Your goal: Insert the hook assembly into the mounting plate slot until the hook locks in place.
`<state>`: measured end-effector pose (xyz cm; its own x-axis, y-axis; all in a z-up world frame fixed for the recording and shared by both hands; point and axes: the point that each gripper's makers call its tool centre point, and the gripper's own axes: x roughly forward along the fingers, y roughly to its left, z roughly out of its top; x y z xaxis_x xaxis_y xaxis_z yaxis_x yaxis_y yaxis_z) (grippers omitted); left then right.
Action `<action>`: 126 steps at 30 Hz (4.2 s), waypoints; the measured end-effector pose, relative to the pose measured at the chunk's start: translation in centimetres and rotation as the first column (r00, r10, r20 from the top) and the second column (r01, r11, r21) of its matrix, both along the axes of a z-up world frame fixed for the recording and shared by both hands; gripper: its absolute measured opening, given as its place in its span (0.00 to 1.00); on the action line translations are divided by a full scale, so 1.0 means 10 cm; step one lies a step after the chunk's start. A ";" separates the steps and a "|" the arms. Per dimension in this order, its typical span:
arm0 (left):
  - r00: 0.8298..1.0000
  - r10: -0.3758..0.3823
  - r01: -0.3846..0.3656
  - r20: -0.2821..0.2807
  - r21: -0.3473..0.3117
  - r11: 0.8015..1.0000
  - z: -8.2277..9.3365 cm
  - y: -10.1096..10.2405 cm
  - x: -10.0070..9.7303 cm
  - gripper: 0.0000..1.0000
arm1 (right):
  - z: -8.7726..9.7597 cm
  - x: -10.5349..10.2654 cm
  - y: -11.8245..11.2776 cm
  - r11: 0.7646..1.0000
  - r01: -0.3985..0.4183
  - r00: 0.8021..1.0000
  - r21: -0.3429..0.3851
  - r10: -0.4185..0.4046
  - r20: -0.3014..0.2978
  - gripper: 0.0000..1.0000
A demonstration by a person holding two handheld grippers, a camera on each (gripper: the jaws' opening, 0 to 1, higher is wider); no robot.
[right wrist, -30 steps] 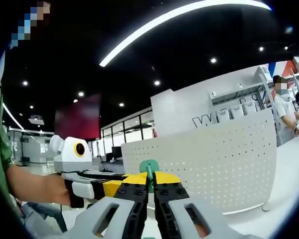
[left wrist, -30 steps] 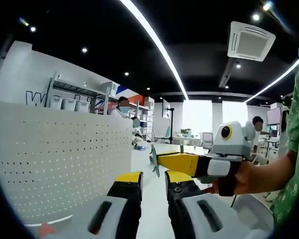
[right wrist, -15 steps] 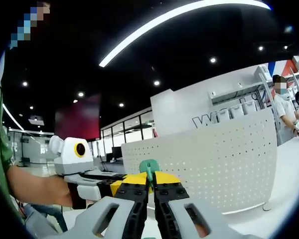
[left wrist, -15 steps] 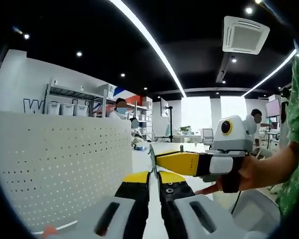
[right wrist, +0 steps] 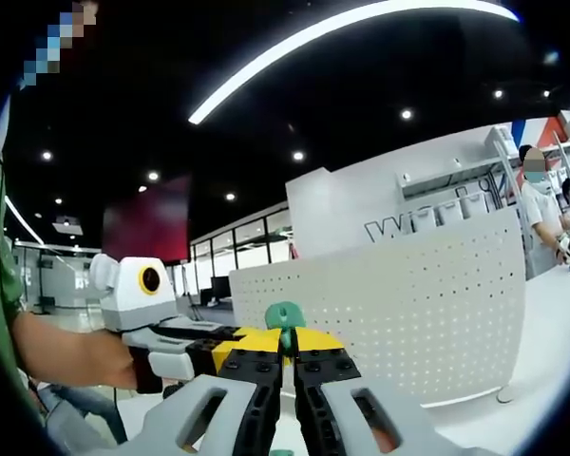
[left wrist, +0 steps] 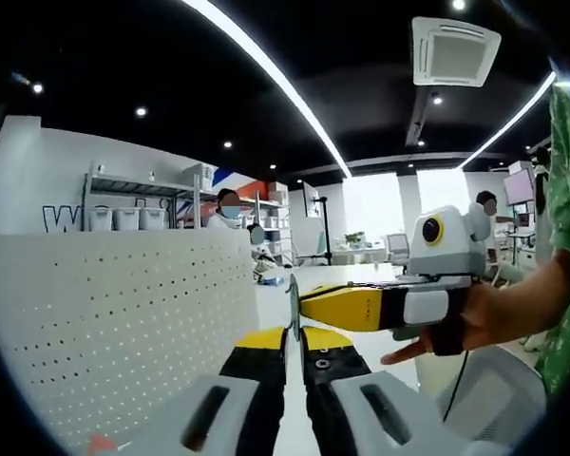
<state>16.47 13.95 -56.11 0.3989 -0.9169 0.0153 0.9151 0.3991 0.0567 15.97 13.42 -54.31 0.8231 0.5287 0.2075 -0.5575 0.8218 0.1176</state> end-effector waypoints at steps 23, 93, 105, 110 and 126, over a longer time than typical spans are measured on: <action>0.999 0.000 0.000 -0.034 0.005 1.000 -0.09 0.00 -0.02 0.12 | -0.02 0.02 0.02 1.000 -0.003 1.000 0.002 0.003 -0.010 0.01; 0.978 0.060 -0.069 -0.199 -0.040 0.997 -0.28 0.25 0.01 0.72 | -0.34 0.72 -0.37 0.926 0.311 0.941 -0.215 -0.332 -0.067 0.02; 0.962 0.095 -0.103 -0.257 -0.017 0.995 -0.34 0.24 0.06 1.00 | -0.31 0.84 -0.44 0.923 0.326 0.936 -0.204 -0.345 -0.065 0.02; 0.962 0.095 -0.103 -0.256 -0.018 0.995 -0.33 0.24 0.07 1.00 | -0.29 0.90 -0.50 0.920 0.337 0.933 -0.199 -0.355 -0.063 0.02; 0.959 0.121 -0.135 -0.257 -0.038 0.990 -0.31 0.29 0.12 1.00 | -0.03 1.18 -0.60 0.911 0.364 0.927 -0.195 -0.374 -0.020 0.02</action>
